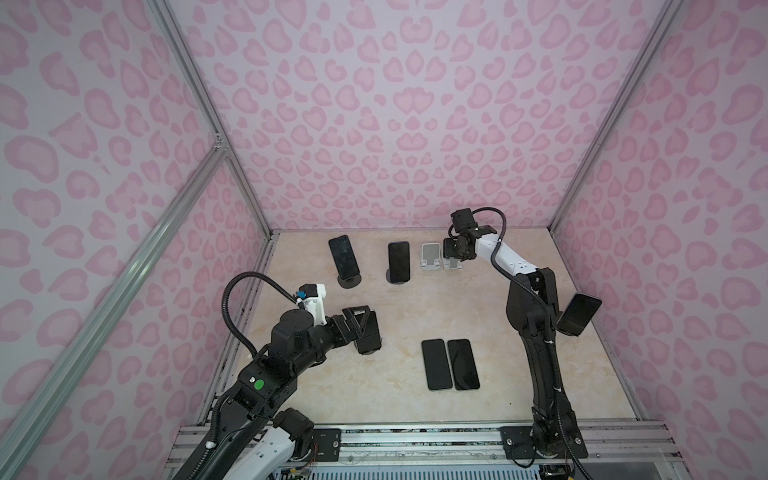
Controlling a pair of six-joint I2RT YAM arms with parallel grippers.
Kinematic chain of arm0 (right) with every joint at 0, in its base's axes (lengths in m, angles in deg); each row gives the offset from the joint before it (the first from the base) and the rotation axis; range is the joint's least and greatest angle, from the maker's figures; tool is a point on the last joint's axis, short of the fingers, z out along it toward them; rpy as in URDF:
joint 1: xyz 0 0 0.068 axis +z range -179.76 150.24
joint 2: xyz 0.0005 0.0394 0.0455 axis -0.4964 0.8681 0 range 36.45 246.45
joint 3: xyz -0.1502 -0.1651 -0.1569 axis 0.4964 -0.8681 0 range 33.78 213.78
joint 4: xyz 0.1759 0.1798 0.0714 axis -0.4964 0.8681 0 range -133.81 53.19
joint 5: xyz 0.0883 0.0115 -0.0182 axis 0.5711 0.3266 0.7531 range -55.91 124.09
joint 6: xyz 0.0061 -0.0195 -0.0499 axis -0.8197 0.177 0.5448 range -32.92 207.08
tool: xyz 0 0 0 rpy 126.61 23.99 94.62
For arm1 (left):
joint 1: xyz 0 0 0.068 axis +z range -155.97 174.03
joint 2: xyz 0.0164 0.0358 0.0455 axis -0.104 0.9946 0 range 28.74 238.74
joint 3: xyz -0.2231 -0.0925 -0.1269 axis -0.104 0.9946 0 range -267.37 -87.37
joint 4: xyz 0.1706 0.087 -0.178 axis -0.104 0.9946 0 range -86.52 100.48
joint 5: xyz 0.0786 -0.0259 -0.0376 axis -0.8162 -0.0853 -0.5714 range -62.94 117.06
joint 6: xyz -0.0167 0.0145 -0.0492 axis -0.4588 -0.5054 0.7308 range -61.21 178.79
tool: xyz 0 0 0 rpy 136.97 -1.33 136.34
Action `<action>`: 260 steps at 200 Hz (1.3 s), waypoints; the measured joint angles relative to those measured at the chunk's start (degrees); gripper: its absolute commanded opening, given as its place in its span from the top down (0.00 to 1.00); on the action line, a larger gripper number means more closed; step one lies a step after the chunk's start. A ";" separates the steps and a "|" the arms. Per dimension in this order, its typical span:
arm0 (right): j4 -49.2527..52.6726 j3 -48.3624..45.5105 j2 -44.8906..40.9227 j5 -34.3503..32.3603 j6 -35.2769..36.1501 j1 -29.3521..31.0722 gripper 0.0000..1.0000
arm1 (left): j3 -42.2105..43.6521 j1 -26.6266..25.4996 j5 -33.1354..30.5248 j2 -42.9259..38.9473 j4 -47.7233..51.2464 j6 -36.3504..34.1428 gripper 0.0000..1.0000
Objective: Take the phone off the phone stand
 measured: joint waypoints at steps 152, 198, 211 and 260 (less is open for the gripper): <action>-2.82 -6.14 -10.82 1.16 -1.27 0.48 0.12 | 1.64 -0.02 -0.55 -1.07 0.22 -0.02 0.03; -1.36 -2.75 -4.44 3.39 1.11 0.13 0.11 | 1.64 -0.02 -0.57 -0.26 0.33 -0.02 0.03; -0.63 -2.71 -2.95 4.02 1.49 0.13 0.16 | 1.64 -0.02 -0.57 -0.24 0.33 -0.02 0.03; -0.42 -3.61 -1.84 3.72 1.75 0.24 0.39 | 1.62 -0.02 -0.61 -0.20 0.55 -0.07 0.03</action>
